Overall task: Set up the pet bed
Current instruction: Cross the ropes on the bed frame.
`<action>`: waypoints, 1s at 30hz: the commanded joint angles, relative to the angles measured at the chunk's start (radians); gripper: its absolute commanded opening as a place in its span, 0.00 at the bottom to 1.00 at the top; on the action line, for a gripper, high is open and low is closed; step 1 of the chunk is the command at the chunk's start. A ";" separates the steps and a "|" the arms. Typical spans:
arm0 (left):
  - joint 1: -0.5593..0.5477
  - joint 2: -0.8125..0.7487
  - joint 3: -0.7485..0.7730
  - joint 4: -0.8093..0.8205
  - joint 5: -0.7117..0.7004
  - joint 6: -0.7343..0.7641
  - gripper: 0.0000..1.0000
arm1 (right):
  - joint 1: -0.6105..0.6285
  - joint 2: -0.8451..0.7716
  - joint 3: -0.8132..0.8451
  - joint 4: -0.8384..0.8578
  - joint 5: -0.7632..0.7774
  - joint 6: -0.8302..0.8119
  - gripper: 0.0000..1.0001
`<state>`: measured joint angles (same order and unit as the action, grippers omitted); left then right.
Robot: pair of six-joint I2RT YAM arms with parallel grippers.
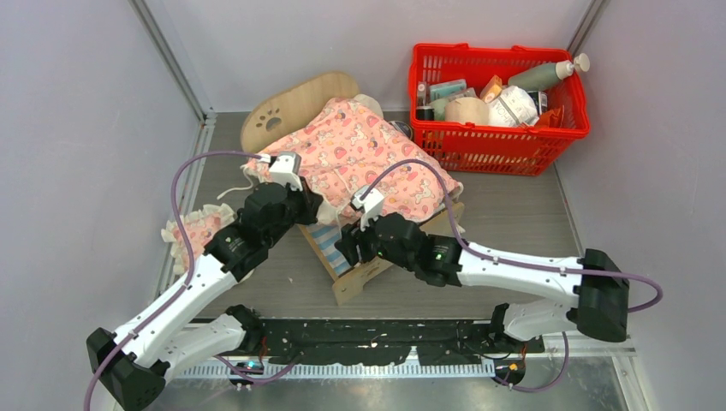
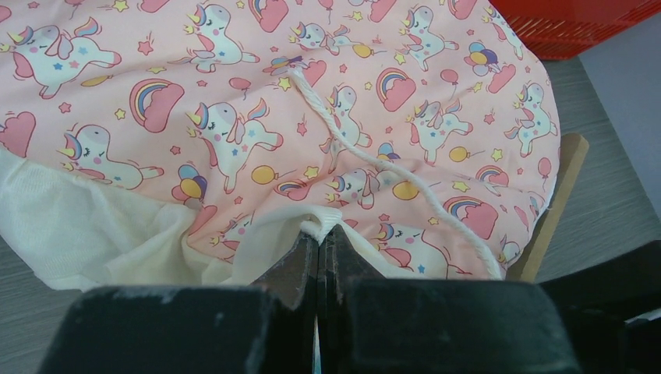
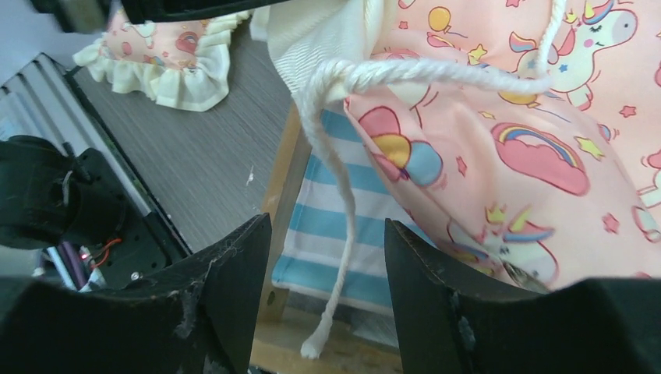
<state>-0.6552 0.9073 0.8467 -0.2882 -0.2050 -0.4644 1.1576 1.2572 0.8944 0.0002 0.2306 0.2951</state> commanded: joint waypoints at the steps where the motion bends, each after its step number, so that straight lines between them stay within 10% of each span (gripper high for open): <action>1: 0.008 -0.002 0.041 0.044 0.013 -0.015 0.00 | 0.005 0.094 0.067 0.127 0.079 -0.020 0.60; 9: 0.023 -0.004 0.046 0.044 0.016 -0.015 0.00 | 0.004 0.185 0.097 0.162 0.159 -0.021 0.43; 13: 0.032 -0.002 0.061 0.043 0.025 -0.015 0.00 | 0.005 0.164 0.116 0.159 0.155 -0.061 0.06; 30: 0.061 -0.037 0.141 0.007 0.068 -0.018 0.00 | 0.004 -0.028 0.091 0.249 0.036 -0.099 0.05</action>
<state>-0.5999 0.8921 0.9504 -0.3016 -0.1555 -0.4725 1.1572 1.2800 0.9855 0.1726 0.2825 0.1909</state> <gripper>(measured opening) 0.012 0.077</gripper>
